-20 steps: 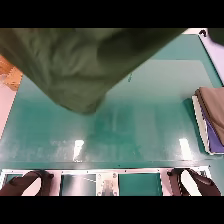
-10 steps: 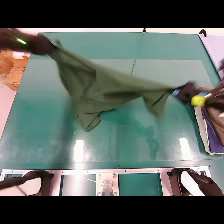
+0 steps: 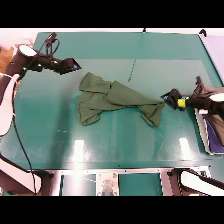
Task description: Fold the shirts.
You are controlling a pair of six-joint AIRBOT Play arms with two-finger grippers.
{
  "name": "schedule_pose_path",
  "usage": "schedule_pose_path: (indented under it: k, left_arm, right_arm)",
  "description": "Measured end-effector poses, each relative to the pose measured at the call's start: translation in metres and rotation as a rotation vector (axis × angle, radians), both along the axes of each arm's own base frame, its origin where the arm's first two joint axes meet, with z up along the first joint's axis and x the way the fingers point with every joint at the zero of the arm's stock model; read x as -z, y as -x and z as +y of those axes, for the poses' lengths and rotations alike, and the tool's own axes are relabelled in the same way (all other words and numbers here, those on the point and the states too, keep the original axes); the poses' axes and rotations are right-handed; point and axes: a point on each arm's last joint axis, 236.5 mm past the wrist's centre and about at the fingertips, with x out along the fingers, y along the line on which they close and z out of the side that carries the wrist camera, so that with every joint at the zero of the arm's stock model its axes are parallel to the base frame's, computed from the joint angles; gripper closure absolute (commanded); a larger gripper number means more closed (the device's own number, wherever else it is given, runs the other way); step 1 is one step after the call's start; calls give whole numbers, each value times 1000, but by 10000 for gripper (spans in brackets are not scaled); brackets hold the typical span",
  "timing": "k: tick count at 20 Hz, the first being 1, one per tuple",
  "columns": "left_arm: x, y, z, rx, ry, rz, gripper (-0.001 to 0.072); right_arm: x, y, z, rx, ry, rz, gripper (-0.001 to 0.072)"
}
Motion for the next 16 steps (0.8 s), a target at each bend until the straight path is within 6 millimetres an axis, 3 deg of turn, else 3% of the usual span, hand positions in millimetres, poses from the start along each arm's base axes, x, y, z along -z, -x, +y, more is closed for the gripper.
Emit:
schedule_pose_path:
  k: [3,5,7,10,12,14,15,16]
  left_arm:
    - [20,41,26,34,-67,212,102]
    - [39,76,35,48,-80,371,102]
    - [61,112,29,77,-76,505,102]
    - [101,165,13,117,-76,674,101]
    - [121,192,1,135,-66,745,102]
    - [129,212,-16,160,-19,788,105]
    - [130,218,-25,169,10,803,219]
    - [133,221,-31,177,17,799,383]
  right_arm:
    - [-40,-14,-4,-111,67,-65,208]
    - [-58,-15,18,-224,99,-100,200]
    - [-60,-14,59,-369,140,-123,201]
    - [-44,-17,131,-580,253,-172,201]
    - [-31,-26,175,-693,333,-203,201]
    - [-13,-36,213,-792,397,-210,200]
    - [-4,-40,229,-836,421,-210,200]
    - [7,-42,245,-885,441,-202,200]
